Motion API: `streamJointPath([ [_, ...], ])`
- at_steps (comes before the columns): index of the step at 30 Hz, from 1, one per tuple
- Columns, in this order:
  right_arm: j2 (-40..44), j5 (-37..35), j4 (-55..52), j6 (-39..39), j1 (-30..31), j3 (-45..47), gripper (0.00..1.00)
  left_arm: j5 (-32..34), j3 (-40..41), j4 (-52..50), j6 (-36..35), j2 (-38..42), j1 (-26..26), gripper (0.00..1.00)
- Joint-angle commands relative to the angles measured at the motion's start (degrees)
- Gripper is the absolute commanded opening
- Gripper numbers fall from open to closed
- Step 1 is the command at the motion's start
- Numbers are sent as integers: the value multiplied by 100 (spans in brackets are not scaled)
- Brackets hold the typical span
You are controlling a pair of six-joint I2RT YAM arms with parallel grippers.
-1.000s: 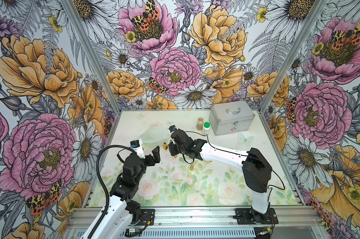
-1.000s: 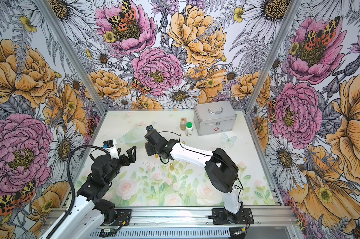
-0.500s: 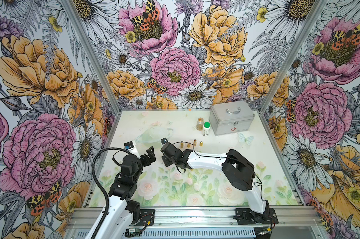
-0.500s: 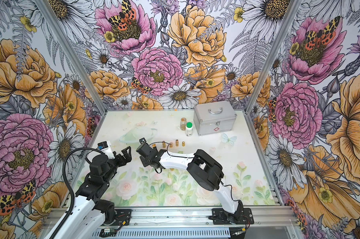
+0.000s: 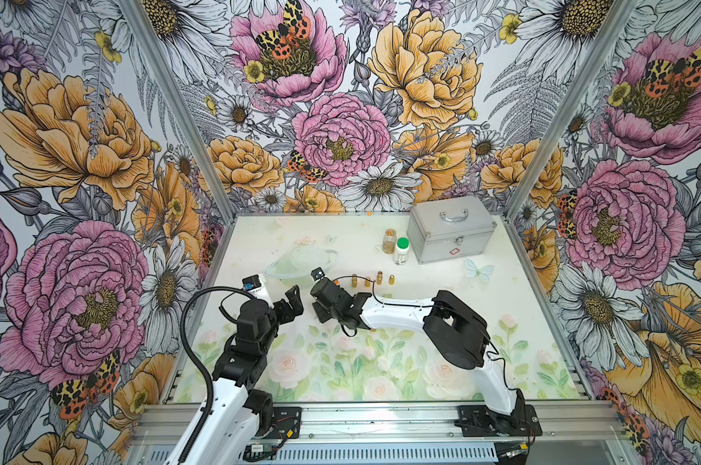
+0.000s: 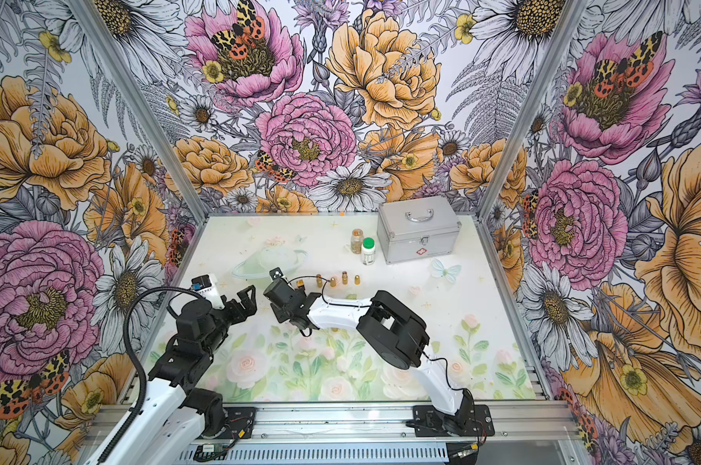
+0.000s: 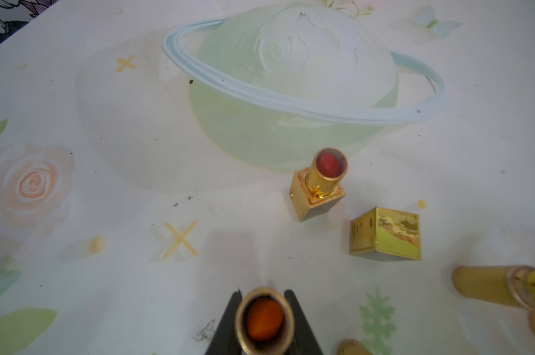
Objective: Open the lipstick cap
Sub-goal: Place the lipstick at the center of the board.
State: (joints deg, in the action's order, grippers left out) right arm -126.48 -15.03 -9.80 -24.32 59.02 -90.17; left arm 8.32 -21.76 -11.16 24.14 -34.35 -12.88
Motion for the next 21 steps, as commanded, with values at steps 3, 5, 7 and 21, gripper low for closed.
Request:
streamJointPath([
  [3, -202, -141, 223, 41, 13, -127, 22, -111, 27, 68, 109, -25, 50, 99],
  [5, -227, -150, 253, 41, 12, -121, 21, -115, 32, 72, 108, -22, 49, 99],
  [7, -254, -158, 301, 48, 11, -84, 21, -120, 27, 64, 114, -28, 56, 99],
  [21, -255, -208, 752, 129, 3, 322, 23, -135, 71, 140, 117, -45, 58, 99],
])
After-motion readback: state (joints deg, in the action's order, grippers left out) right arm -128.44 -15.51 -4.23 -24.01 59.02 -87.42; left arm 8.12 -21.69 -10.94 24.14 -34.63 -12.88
